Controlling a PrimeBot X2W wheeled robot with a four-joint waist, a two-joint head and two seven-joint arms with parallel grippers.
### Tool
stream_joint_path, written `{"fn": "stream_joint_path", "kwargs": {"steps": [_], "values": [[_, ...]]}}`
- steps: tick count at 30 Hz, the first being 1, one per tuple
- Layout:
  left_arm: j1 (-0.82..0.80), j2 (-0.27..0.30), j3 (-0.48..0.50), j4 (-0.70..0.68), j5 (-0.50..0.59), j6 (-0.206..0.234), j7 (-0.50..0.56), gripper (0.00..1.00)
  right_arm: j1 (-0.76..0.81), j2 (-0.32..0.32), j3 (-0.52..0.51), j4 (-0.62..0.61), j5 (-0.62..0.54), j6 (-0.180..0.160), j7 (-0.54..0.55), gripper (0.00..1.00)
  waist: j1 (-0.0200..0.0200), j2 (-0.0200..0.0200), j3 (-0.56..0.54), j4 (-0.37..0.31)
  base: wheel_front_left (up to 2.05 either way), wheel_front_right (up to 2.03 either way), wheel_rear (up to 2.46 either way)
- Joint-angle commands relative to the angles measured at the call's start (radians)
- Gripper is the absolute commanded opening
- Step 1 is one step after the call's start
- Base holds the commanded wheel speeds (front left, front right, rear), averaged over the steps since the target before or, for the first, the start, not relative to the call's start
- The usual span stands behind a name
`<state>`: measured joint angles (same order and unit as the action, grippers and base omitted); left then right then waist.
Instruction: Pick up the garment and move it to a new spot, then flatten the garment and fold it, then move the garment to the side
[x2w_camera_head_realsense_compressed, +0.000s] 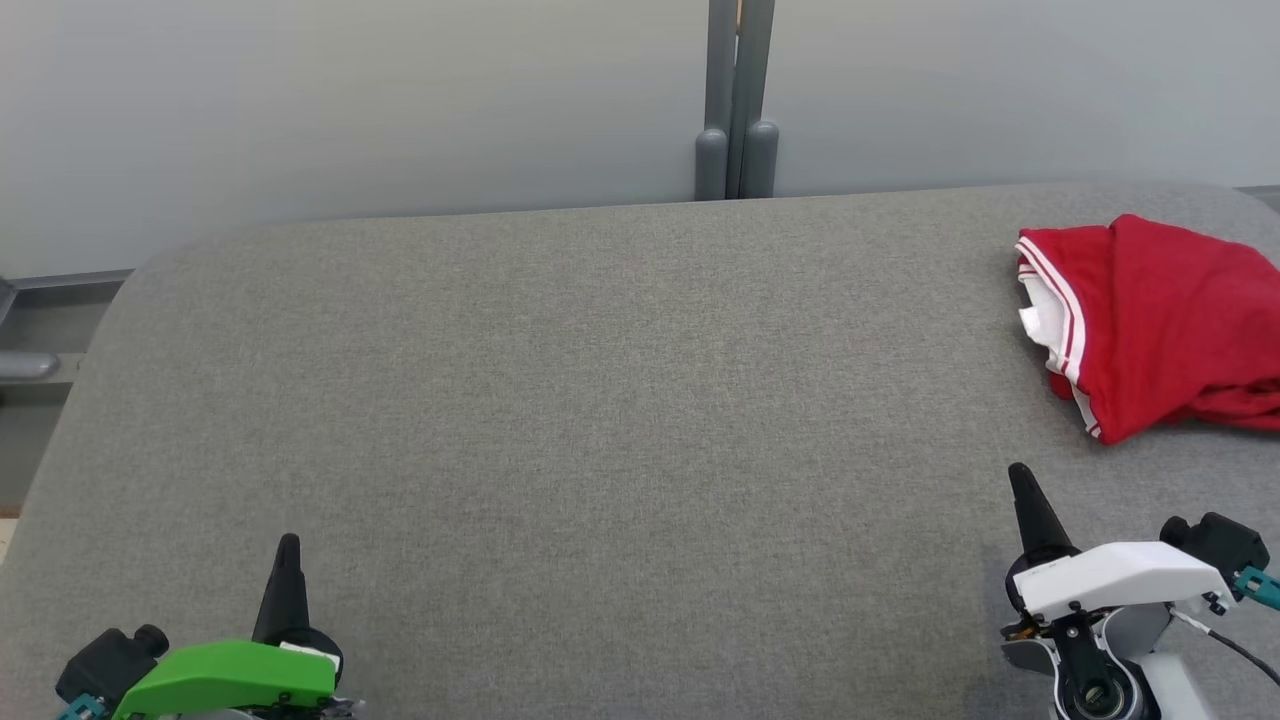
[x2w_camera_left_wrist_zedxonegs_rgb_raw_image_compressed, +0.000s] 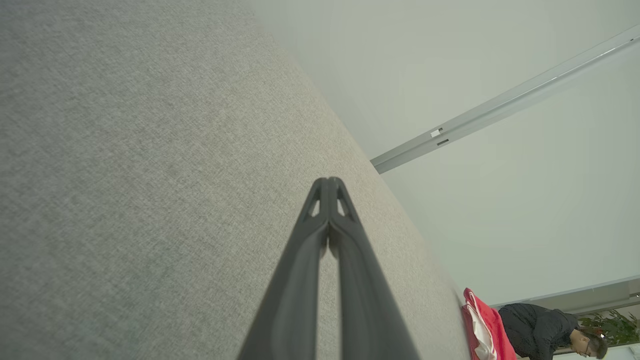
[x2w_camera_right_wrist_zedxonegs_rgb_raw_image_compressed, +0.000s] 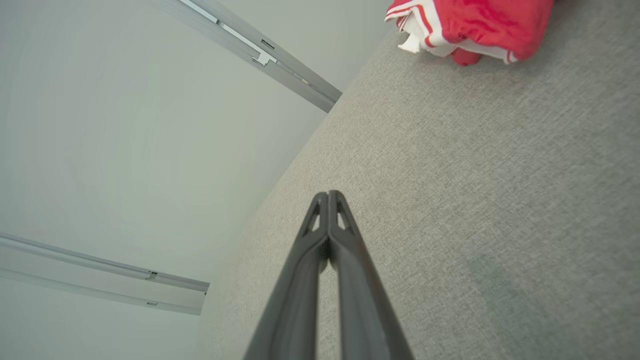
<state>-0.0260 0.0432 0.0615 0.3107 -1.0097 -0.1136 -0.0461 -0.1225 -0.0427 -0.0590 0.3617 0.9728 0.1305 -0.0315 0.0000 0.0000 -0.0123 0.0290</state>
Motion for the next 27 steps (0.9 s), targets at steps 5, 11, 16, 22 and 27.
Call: {"fn": "stream_joint_path", "kwargs": {"steps": [5, 11, 16, 22, 27], "values": [[-0.031, 0.007, 0.009, -0.023, -0.077, -0.004, 0.018, 0.00, 0.004, -0.006, -0.010, -0.028, 0.079, 0.000, 0.020, 0.00, 0.0000, 0.0000, 0.001, -0.002, 0.00, 0.00, 0.00], [-0.036, 0.007, 0.014, -0.033, -0.141, -0.007, 0.034, 0.00, 0.005, -0.007, -0.016, -0.041, 0.146, 0.000, 0.037, 0.00, 0.0000, 0.0000, 0.002, -0.005, 0.00, 0.00, 0.00], [-0.037, 0.007, 0.017, -0.039, -0.180, -0.008, 0.044, 0.00, 0.007, -0.007, -0.020, -0.049, 0.189, 0.000, 0.048, 0.00, 0.0000, 0.0000, 0.003, -0.006, 0.00, 0.00, 0.00], [-0.041, 0.008, 0.022, -0.046, -0.241, -0.010, 0.058, 0.00, 0.011, -0.008, -0.025, -0.061, 0.251, 0.000, 0.063, 0.00, 0.0000, 0.0000, 0.005, -0.009, 0.00, 0.00, 0.00], [-0.043, 0.008, 0.025, -0.053, -0.287, -0.011, 0.070, 0.00, 0.013, -0.008, -0.029, -0.070, 0.301, 0.000, 0.076, 0.00, 0.0000, 0.0000, 0.006, -0.011, 0.00, 0.00, 0.00]]}}
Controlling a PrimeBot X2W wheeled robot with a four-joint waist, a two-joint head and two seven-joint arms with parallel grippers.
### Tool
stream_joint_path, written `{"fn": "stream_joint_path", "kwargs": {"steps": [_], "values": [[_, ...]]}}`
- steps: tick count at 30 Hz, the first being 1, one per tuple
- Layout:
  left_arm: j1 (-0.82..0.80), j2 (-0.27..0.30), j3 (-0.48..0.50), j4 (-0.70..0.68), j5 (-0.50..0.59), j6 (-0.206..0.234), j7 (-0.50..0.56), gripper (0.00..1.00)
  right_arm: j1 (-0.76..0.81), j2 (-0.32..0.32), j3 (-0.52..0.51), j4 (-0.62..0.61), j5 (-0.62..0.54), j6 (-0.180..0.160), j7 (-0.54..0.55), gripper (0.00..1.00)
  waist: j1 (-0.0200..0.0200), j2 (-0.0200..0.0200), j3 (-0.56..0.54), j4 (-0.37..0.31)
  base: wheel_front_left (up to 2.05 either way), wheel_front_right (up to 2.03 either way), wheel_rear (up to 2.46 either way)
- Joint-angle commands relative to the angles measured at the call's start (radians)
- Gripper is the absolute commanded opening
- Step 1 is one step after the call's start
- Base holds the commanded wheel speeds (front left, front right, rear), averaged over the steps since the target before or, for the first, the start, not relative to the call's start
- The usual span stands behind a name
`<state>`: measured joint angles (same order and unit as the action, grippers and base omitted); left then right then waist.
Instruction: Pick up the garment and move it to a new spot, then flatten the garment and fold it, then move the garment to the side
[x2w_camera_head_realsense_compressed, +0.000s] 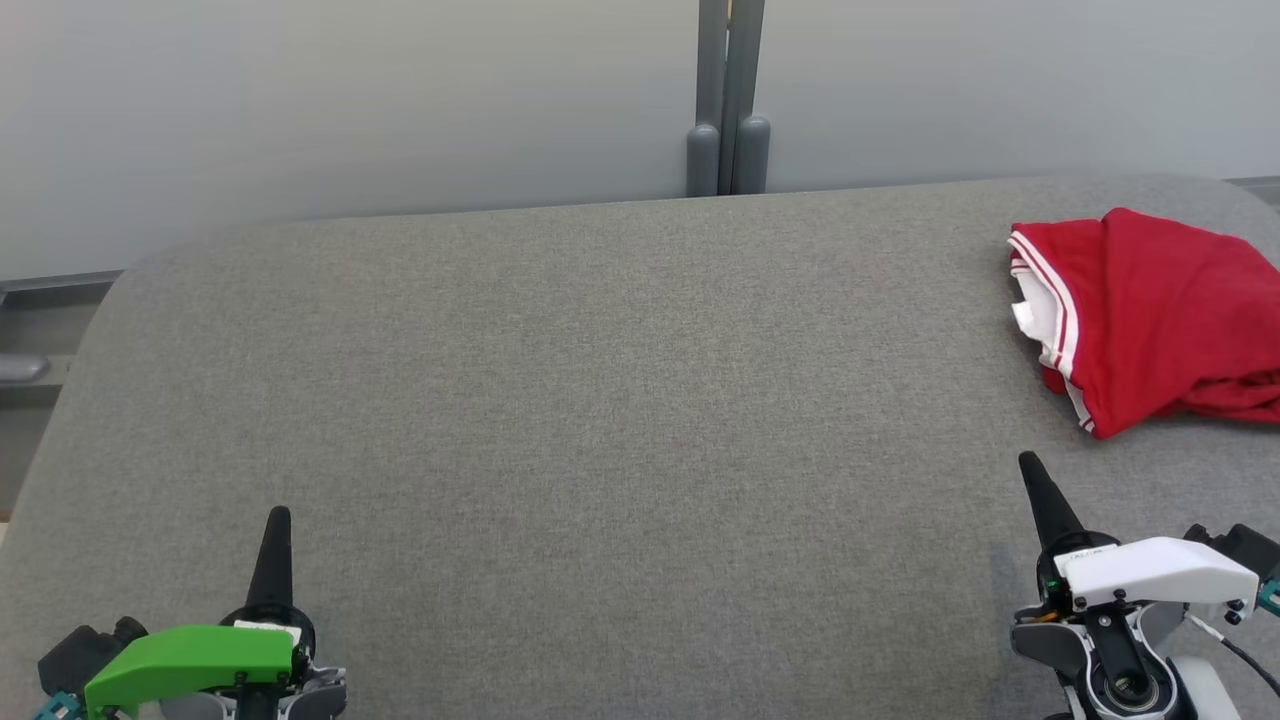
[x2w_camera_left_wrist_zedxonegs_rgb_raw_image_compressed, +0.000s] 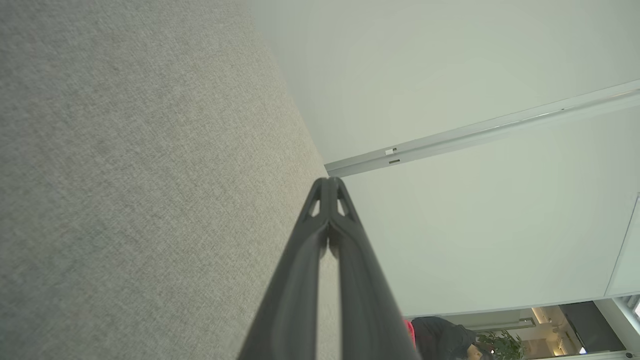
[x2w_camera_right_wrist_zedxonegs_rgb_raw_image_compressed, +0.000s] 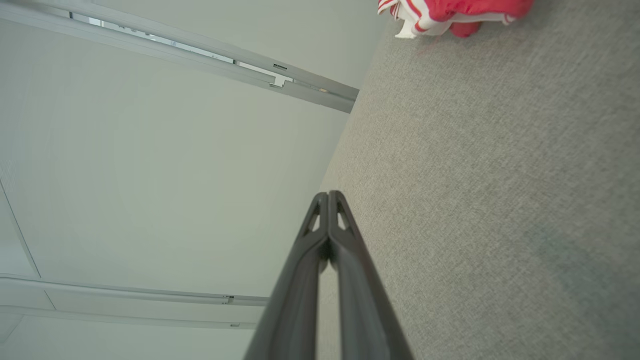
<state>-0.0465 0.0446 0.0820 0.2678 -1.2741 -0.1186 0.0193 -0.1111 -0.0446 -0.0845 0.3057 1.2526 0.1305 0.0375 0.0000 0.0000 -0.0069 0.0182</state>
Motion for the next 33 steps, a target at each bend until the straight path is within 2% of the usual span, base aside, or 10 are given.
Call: {"fn": "stream_joint_path", "kwargs": {"steps": [1, 33], "values": [[-0.023, 0.007, 0.005, -0.011, -0.034, -0.006, 0.006, 0.00, 0.002, -0.006, -0.005, -0.016, 0.031, 0.000, 0.008, 0.00, 0.0000, 0.0000, 0.000, -0.001, 0.00, 0.00, 0.00], [-0.035, 0.008, 0.025, -0.047, -0.284, -0.014, 0.070, 0.00, 0.017, -0.008, -0.028, -0.066, 0.300, 0.000, 0.076, 0.00, 0.0000, 0.0000, 0.007, -0.014, 0.00, 0.00, 0.00]]}}
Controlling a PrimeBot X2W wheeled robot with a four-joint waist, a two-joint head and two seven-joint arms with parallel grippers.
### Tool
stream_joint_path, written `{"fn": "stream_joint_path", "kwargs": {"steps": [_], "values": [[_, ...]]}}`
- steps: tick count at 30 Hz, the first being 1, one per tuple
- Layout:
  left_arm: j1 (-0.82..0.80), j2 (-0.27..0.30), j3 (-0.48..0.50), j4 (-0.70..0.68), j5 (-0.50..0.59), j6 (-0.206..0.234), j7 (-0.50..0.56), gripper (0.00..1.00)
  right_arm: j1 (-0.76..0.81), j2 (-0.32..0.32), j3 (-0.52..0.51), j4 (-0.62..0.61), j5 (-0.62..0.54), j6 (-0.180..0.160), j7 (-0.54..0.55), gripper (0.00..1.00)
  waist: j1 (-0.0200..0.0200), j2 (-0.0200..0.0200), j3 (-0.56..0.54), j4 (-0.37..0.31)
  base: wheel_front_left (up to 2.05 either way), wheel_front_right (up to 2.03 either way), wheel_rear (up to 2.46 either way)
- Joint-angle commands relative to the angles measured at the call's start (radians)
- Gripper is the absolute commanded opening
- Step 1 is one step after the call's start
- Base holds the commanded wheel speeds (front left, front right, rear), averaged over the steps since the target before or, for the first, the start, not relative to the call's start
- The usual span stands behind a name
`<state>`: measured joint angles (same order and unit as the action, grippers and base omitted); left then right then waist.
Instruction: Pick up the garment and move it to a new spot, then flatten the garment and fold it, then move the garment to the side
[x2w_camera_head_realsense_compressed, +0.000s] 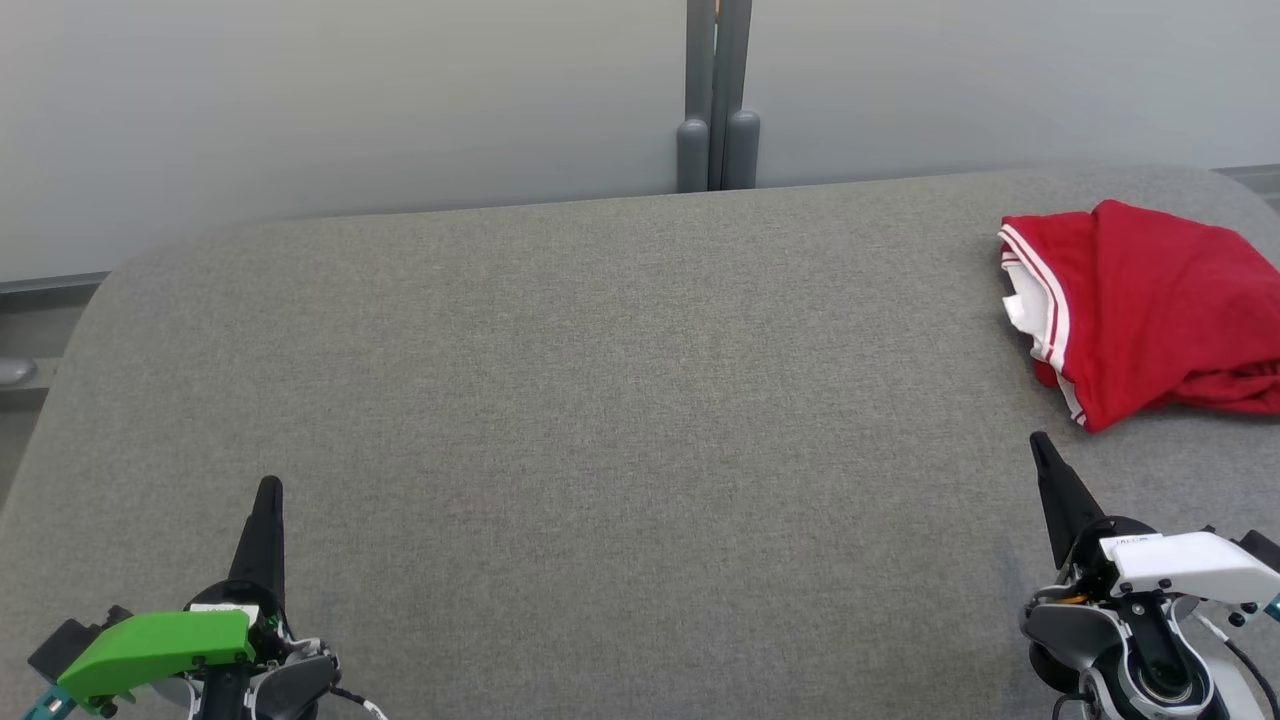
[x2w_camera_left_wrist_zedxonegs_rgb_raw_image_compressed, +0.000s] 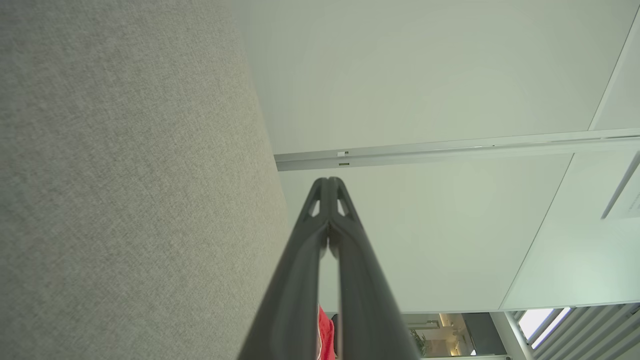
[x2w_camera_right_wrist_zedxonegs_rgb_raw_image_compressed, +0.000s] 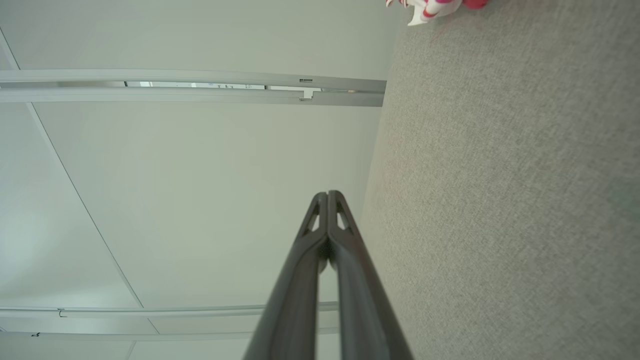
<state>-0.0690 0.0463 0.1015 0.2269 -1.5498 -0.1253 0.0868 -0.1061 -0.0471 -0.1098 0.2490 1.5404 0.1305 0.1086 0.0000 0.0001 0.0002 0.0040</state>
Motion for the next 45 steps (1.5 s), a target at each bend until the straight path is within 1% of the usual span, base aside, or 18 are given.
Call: {"fn": "stream_joint_path", "kwargs": {"steps": [1, 9, 45], "values": [[-0.013, 0.007, 0.006, -0.007, -0.015, -0.006, 0.005, 0.00, 0.013, -0.005, -0.003, -0.010, 0.021, 0.001, 0.007, 0.00, 0.0000, -0.0001, 0.000, 0.000, 0.00, 0.00, 0.00], [-0.017, 0.007, 0.010, -0.015, -0.069, -0.008, 0.018, 0.00, 0.016, -0.006, -0.008, -0.020, 0.078, 0.000, 0.021, 0.00, 0.0000, -0.0001, 0.002, -0.004, 0.00, 0.00, 0.00], [-0.017, 0.007, 0.010, -0.015, -0.067, -0.008, 0.017, 0.00, 0.015, -0.005, -0.008, -0.020, 0.077, 0.000, 0.020, 0.00, 0.0000, -0.0001, 0.002, -0.004, 0.00, 0.00, 0.00]]}}
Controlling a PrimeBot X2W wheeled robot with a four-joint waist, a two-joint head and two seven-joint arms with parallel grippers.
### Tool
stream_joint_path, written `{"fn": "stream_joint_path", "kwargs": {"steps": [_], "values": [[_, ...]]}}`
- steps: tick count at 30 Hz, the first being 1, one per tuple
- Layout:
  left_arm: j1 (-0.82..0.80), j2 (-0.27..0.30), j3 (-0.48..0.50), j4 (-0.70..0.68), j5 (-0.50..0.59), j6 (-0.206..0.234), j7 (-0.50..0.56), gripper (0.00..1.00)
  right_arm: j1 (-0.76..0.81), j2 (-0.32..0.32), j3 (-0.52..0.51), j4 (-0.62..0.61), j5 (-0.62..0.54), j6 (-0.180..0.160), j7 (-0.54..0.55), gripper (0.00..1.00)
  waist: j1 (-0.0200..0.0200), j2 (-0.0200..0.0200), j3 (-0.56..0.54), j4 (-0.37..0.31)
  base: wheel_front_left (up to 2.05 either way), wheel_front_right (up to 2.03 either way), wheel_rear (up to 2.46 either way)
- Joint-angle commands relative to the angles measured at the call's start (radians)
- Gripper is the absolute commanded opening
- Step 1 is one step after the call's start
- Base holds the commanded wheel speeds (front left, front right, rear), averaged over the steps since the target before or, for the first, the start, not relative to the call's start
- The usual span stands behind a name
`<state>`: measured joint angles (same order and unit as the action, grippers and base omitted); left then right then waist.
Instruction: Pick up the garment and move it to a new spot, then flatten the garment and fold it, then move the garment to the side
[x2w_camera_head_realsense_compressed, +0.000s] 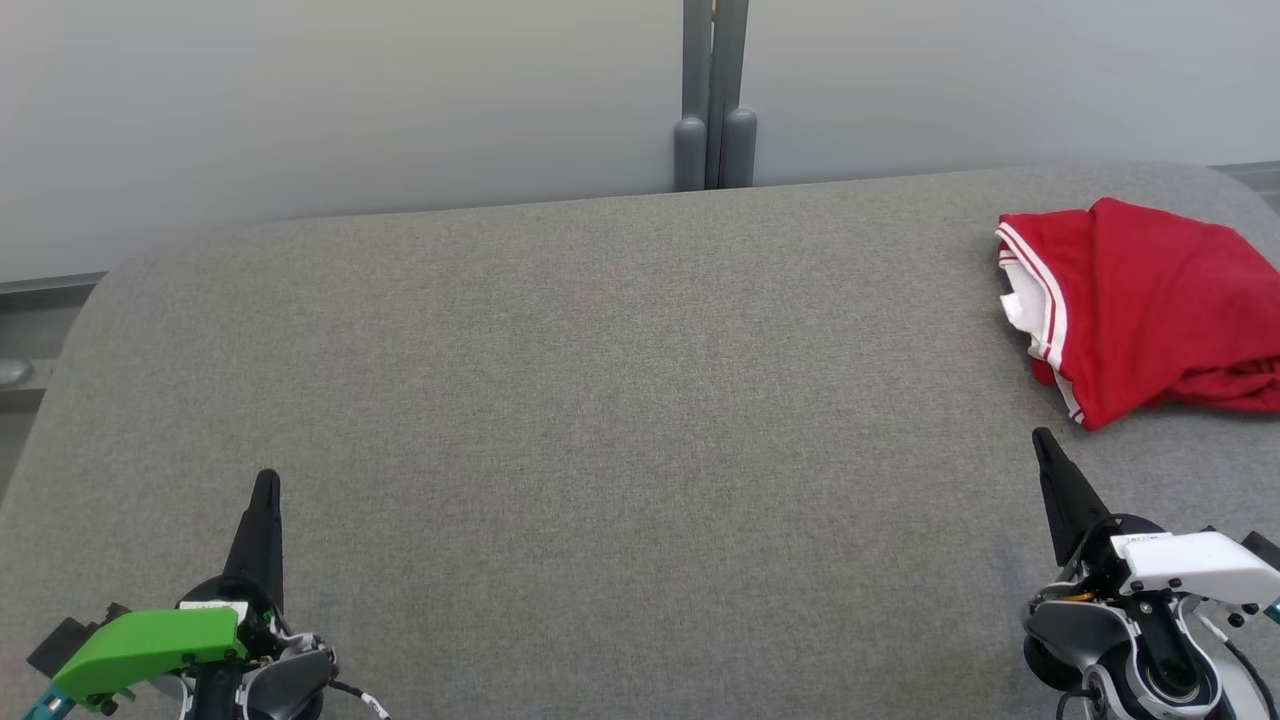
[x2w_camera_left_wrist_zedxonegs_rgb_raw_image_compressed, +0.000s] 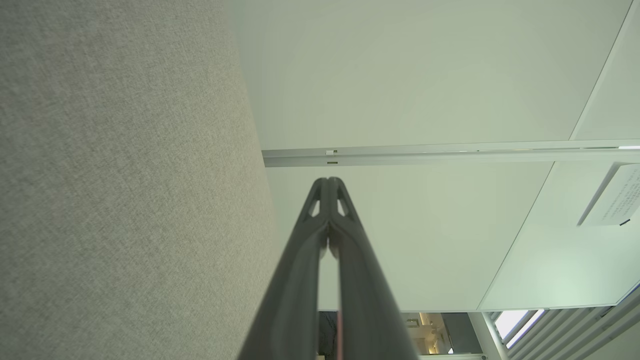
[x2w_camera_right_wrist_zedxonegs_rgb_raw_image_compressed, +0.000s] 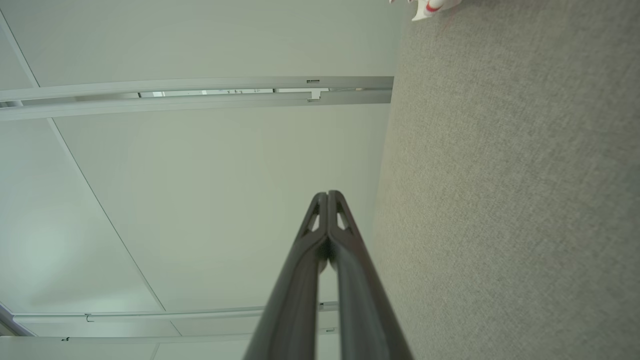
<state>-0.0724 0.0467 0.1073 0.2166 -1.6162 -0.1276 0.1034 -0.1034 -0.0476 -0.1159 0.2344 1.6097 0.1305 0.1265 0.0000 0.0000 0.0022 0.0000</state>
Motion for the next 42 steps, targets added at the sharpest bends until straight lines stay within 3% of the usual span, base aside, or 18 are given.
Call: {"fn": "stream_joint_path", "kwargs": {"steps": [1, 42], "values": [[-0.013, 0.007, 0.004, -0.004, -0.001, -0.006, 0.001, 0.00, 0.012, -0.005, -0.002, -0.005, 0.008, 0.000, 0.002, 0.00, 0.0000, 0.0000, 0.000, 0.000, 0.00, 0.00, 0.00], [-0.013, 0.007, 0.004, -0.004, -0.001, -0.006, 0.001, 0.00, 0.012, -0.005, -0.002, -0.005, 0.008, 0.000, 0.002, 0.00, 0.0000, 0.0000, 0.000, 0.000, 0.00, 0.00, 0.00]]}}
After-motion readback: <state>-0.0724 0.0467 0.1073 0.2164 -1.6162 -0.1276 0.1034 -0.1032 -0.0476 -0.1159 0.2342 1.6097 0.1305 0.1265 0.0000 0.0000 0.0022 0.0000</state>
